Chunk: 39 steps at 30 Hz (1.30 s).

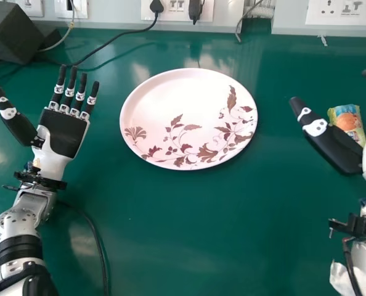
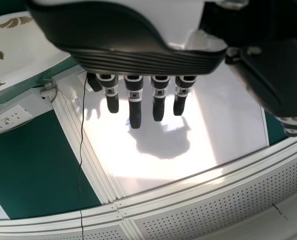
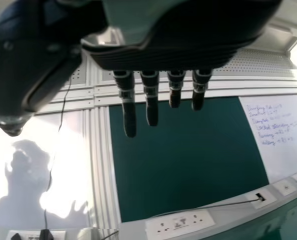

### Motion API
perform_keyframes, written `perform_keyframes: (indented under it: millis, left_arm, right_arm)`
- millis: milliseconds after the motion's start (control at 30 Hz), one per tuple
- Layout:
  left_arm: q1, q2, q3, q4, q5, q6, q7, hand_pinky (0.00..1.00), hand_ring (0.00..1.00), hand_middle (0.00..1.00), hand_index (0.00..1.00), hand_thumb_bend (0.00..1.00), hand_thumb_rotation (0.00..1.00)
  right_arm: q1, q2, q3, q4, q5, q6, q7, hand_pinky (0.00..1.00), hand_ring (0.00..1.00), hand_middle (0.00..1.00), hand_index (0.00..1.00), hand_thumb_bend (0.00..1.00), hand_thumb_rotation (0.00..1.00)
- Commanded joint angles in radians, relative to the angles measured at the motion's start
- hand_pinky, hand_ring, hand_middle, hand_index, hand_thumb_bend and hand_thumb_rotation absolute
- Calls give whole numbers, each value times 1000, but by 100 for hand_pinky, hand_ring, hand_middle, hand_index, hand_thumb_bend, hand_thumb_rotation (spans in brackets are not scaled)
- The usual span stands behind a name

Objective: Pick up biscuit and place it in the plate

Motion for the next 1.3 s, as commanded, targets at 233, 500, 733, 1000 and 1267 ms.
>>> perform_keyframes:
  millis: [233, 500, 733, 1000, 1267]
  left_arm:
    - [33, -16, 5, 26, 12, 4, -4, 100, 91, 100, 100, 100, 91]
    - [26, -13, 8, 47, 12, 2, -20, 100, 88, 96, 100, 100, 90]
    - [24, -16, 7, 51, 13, 3, -19, 93, 86, 92, 98, 100, 86]
    - [24, -22, 6, 46, 12, 3, -19, 93, 86, 94, 98, 100, 83]
    - [25, -26, 7, 43, 10, 5, -20, 89, 87, 92, 97, 99, 70]
  right_arm:
    - [-102, 109, 2, 55, -148, 64, 105, 98, 79, 90, 79, 100, 72]
    - [-169, 101, -11, 124, -227, 117, 153, 99, 79, 91, 79, 100, 71]
    - [-206, 84, -43, 215, -227, 183, 134, 100, 79, 90, 79, 100, 72]
    - [-236, 58, -82, 309, -213, 246, 131, 100, 80, 91, 81, 99, 73]
    - [-257, 24, -124, 397, -196, 281, 142, 100, 80, 91, 80, 99, 73]
